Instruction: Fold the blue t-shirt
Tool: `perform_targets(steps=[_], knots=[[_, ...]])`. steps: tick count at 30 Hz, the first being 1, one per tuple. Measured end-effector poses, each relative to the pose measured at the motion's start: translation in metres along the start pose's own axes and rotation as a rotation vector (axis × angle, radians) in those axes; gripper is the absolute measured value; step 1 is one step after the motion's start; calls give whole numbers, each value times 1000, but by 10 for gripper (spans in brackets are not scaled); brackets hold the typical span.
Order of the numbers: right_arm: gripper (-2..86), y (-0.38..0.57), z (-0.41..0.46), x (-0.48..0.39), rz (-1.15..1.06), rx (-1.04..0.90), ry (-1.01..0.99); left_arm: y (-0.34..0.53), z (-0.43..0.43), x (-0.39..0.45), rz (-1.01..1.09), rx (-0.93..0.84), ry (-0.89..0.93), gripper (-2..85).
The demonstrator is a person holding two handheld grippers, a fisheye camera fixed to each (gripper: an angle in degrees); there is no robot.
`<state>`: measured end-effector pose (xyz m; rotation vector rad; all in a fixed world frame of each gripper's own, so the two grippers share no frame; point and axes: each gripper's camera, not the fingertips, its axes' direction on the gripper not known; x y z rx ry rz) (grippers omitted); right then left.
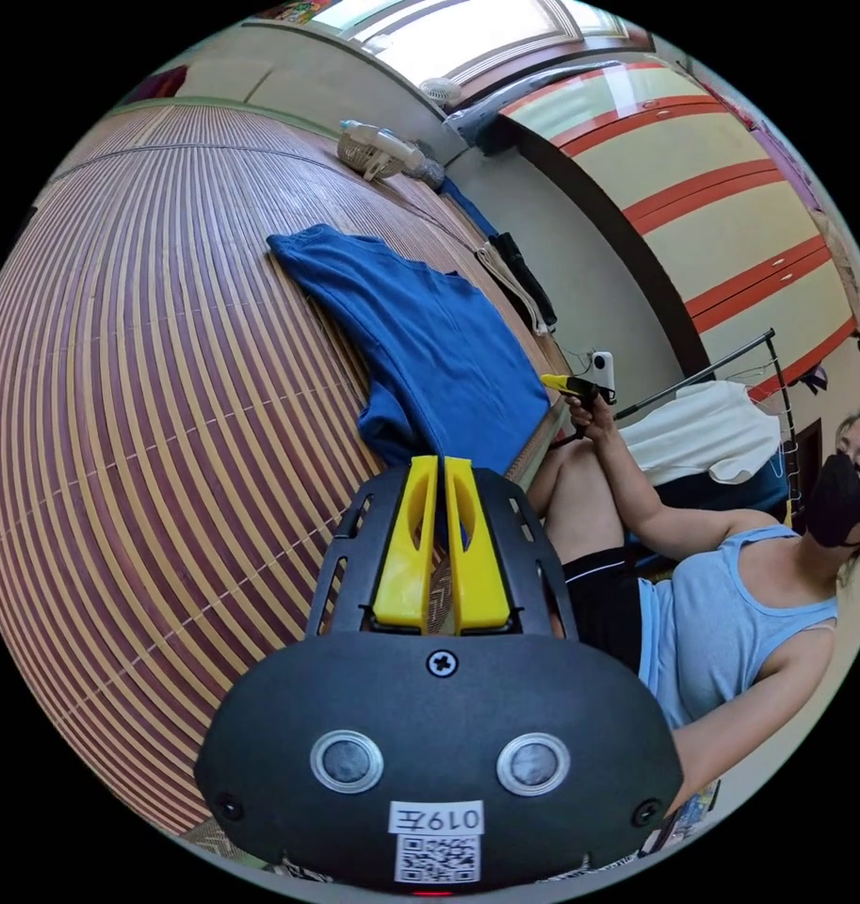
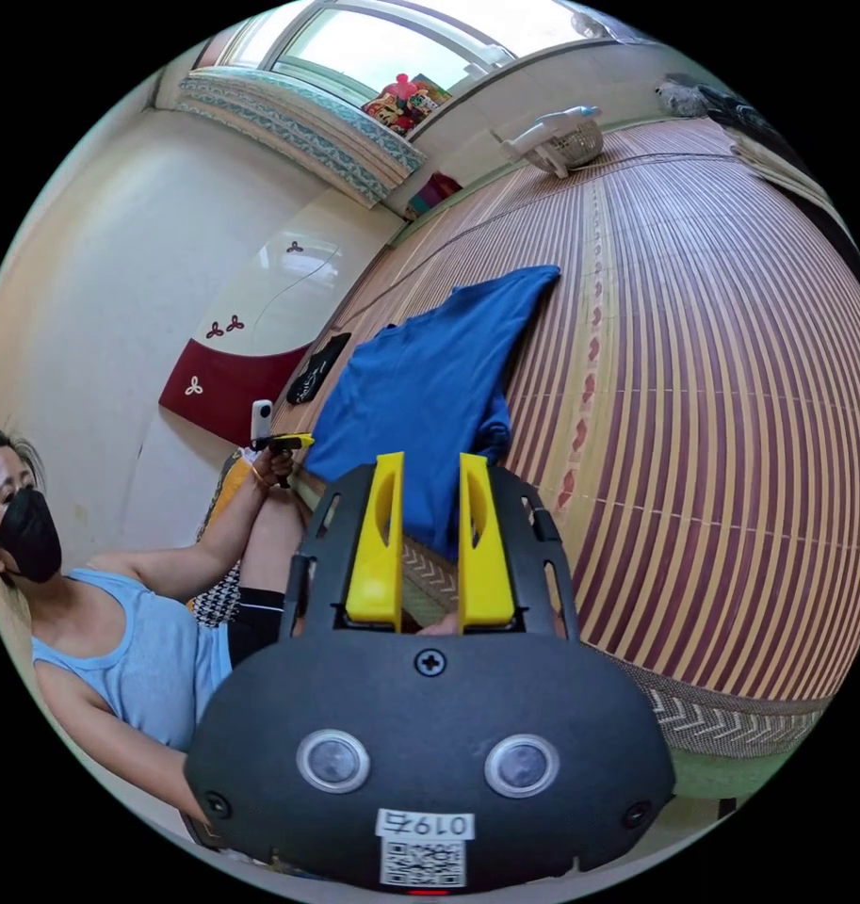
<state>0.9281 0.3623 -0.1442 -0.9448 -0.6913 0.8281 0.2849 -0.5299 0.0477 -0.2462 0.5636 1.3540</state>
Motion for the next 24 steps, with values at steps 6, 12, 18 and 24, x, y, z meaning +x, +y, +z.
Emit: perform_targets(steps=[6, 12, 18, 24], knots=[[72, -7, 10, 2, -10, -66, 35, -3, -2, -7, -19, -7, 12, 15], [0, -13, 9, 10, 27, -58, 38, -7, -7, -14, -31, -5, 29, 15], [-9, -17, 8, 21, 69, -72, 42, 2, -19, -42, -158, 14, 121, 13], [-8, -23, 7, 27, 93, -75, 18, -6, -16, -45, -164, -19, 104, 15]])
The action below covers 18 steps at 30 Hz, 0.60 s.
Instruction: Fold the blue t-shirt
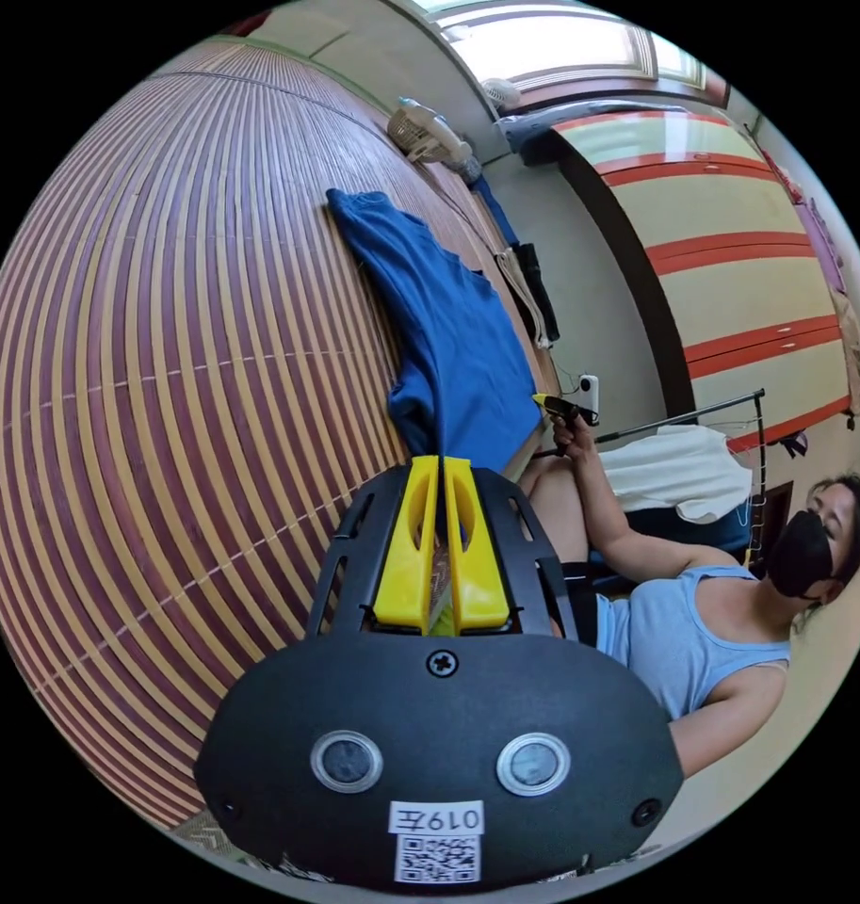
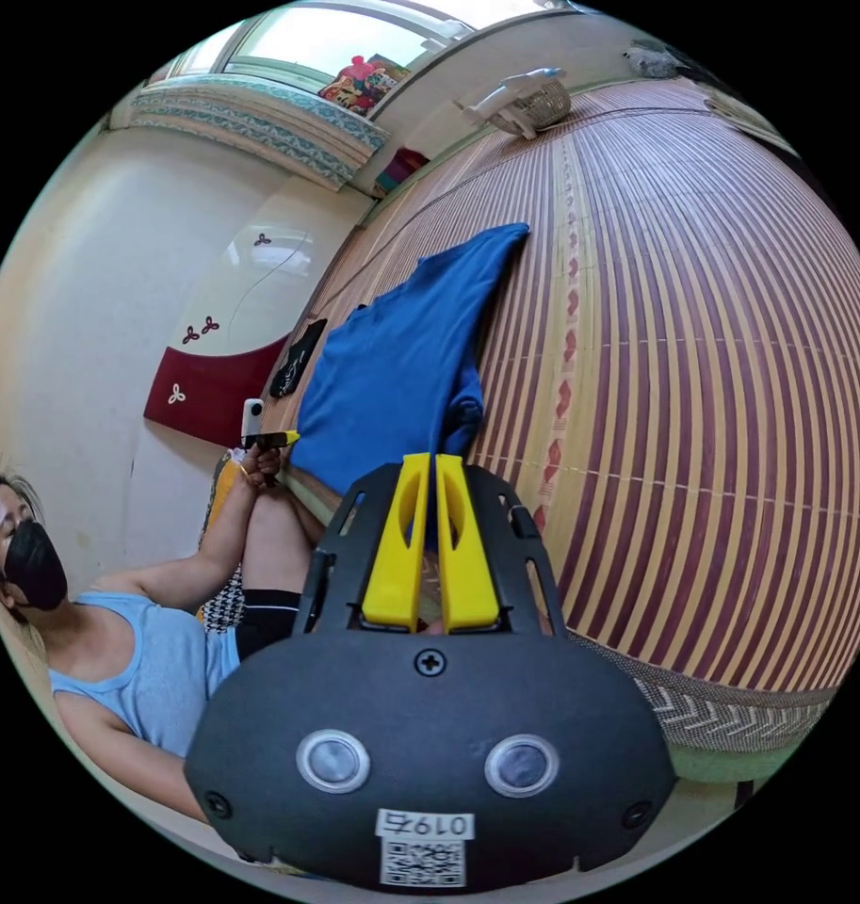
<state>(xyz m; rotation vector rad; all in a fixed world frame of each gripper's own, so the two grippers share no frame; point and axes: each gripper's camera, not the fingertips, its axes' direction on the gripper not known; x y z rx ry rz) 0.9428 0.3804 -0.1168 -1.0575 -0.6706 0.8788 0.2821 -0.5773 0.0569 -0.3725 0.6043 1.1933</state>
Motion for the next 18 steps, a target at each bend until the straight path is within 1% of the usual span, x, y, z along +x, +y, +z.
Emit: perform_targets(steps=[4, 7, 10, 13, 18], knots=[[-8, -3, -3, 0, -3, 5, 33, 3, -8, -5, -30, 17, -8, 15], [-7, -7, -3, 3, 6, -5, 26, 1, -6, -11, -55, -2, 3, 13], [0, -10, -4, 1, -8, -3, 20, -4, -3, -2, -8, -16, 16, 14], [23, -13, -6, 1, -13, -3, 10, -5, -3, -1, -2, -13, 16, 14], [61, -15, -11, 9, 0, -18, -71, -4, -3, -1, 7, -17, 100, 14]])
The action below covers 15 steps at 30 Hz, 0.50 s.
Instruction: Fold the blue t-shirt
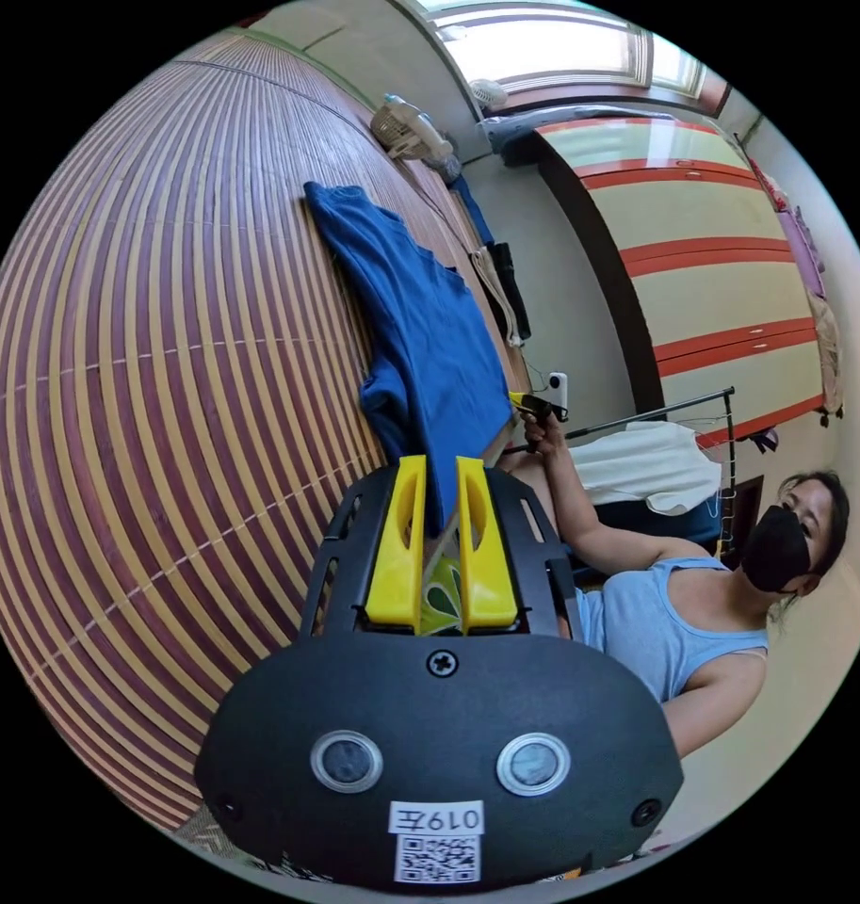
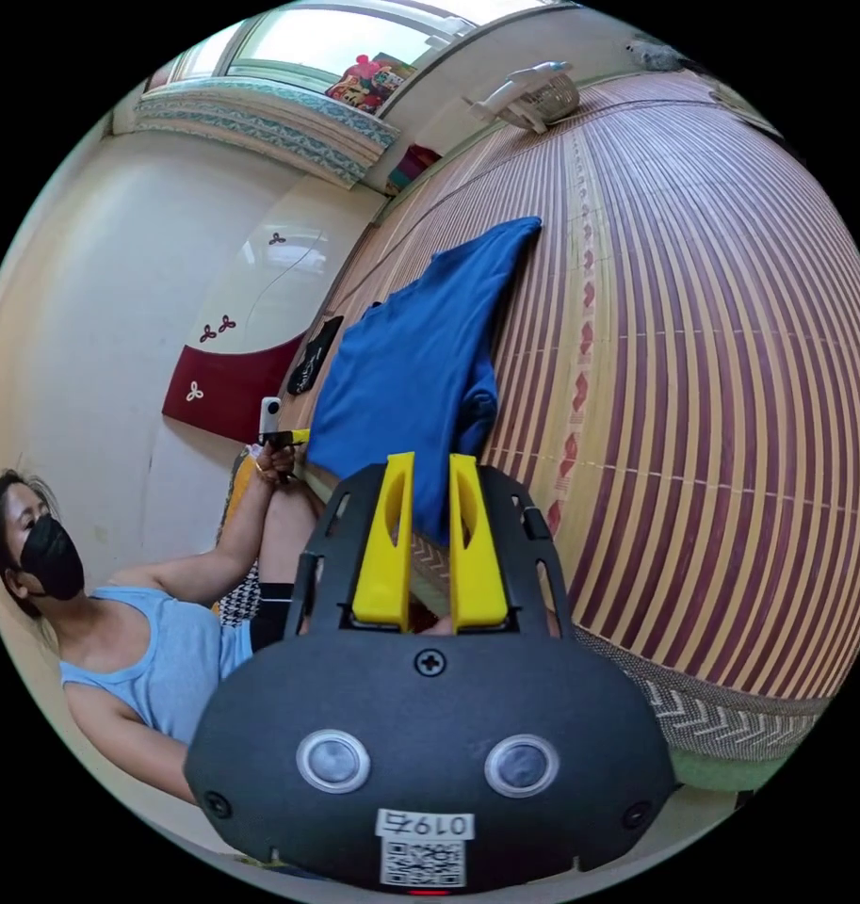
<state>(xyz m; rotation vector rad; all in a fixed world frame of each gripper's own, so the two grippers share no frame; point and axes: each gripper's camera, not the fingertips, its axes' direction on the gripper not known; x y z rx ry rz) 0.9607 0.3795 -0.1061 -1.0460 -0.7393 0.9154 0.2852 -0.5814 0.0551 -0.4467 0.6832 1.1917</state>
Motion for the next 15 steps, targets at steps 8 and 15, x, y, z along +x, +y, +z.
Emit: perform_targets(steps=[8, 15], knots=[[-4, -1, -5, 3, 30, -25, 35, 5, 1, 1, -32, -27, -77, 14], [19, -4, -2, 0, 20, -57, -5, 6, 12, 10, -10, -76, -73, 13]])
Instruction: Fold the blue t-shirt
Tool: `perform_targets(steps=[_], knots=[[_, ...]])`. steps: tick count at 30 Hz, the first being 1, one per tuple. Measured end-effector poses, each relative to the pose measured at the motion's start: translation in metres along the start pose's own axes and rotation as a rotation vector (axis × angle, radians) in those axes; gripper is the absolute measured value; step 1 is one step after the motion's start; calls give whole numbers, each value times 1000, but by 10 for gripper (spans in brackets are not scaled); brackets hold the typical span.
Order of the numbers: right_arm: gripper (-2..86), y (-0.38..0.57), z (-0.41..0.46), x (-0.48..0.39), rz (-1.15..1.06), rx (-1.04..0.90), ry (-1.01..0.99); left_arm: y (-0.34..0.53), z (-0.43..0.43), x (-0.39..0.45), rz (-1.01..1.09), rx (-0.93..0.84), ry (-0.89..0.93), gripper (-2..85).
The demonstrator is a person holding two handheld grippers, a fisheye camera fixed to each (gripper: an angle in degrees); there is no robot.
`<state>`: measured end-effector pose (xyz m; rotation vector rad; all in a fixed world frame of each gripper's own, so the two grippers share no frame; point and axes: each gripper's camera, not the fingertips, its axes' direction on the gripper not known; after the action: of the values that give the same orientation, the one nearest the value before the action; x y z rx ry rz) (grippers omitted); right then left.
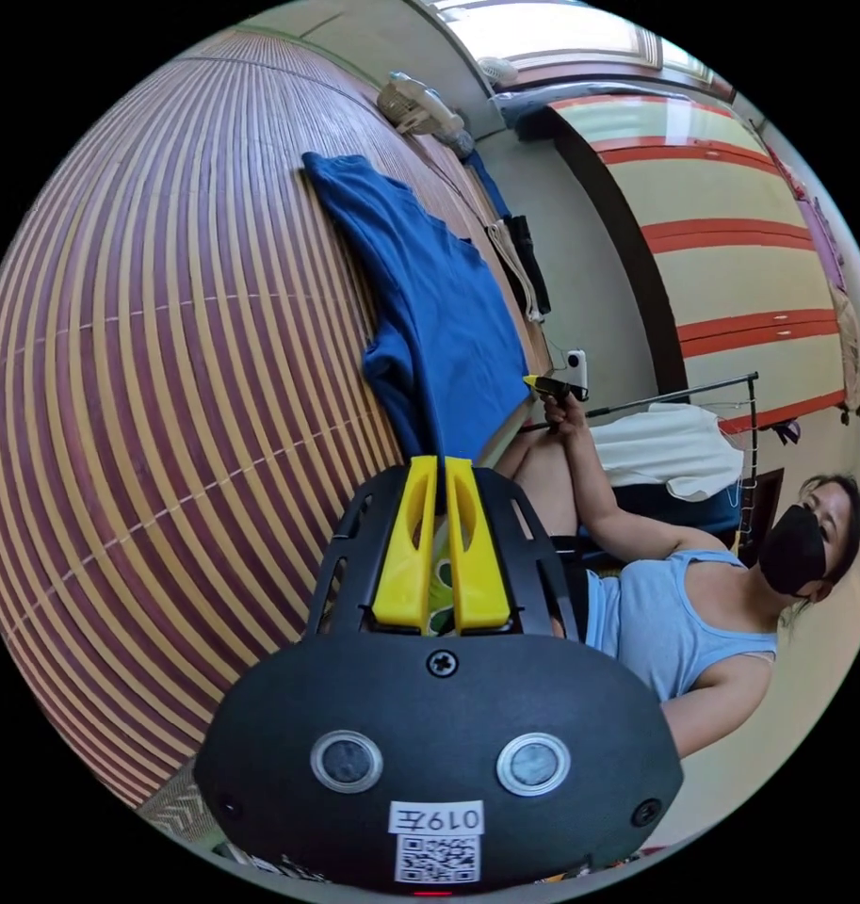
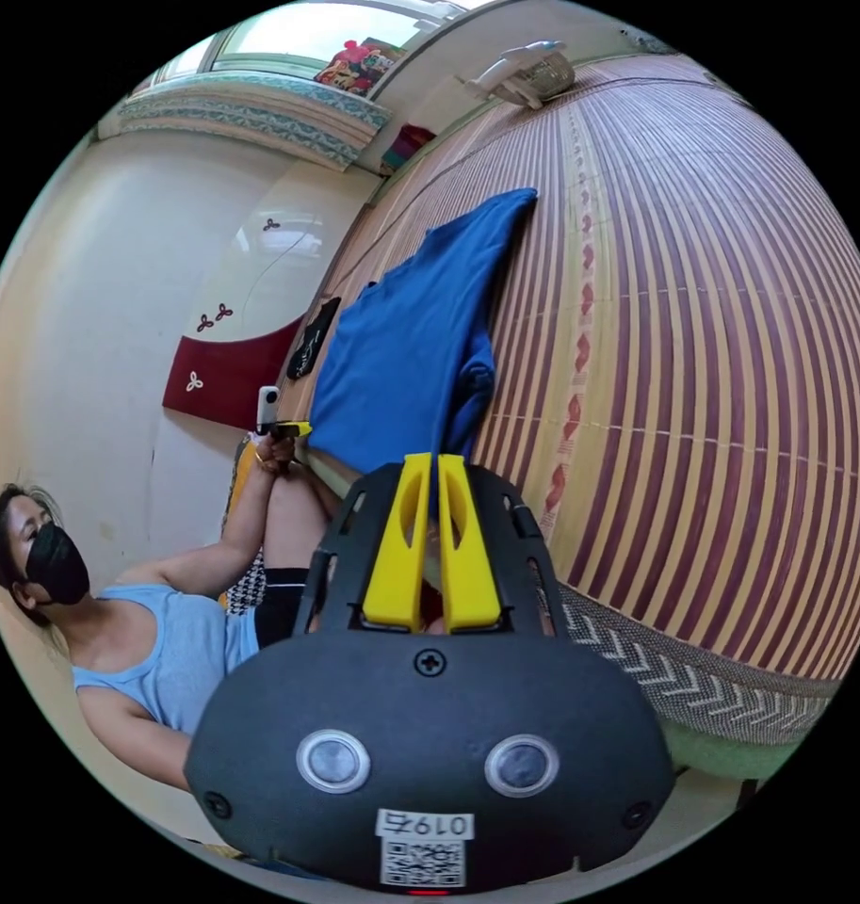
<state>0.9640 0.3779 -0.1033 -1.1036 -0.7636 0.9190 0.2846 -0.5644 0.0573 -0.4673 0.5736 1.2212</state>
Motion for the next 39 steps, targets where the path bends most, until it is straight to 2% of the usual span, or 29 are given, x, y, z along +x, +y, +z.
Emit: perform_targets(steps=[6, 10, 14, 28, 33, 39], knots=[[54, 6, -7, 0, -2, -24, -55, 8, -3, 7, 34, 9, 50, 10], [27, 6, 0, -4, -13, -58, -35, 6, 11, 10, 38, -66, 19, 11], [-4, 6, 0, -6, -2, -47, -25, 8, 9, 8, 23, -56, 10, 13], [4, 8, 17, -25, 4, -81, -5, 6, 9, 6, -3, -78, 5, 13], [53, 17, 5, -37, 0, 5, 36, 12, -10, 18, 28, -15, 36, 13], [42, 6, -22, -91, -152, 192, 223, 11, -69, 44, 93, 237, -40, 13]])
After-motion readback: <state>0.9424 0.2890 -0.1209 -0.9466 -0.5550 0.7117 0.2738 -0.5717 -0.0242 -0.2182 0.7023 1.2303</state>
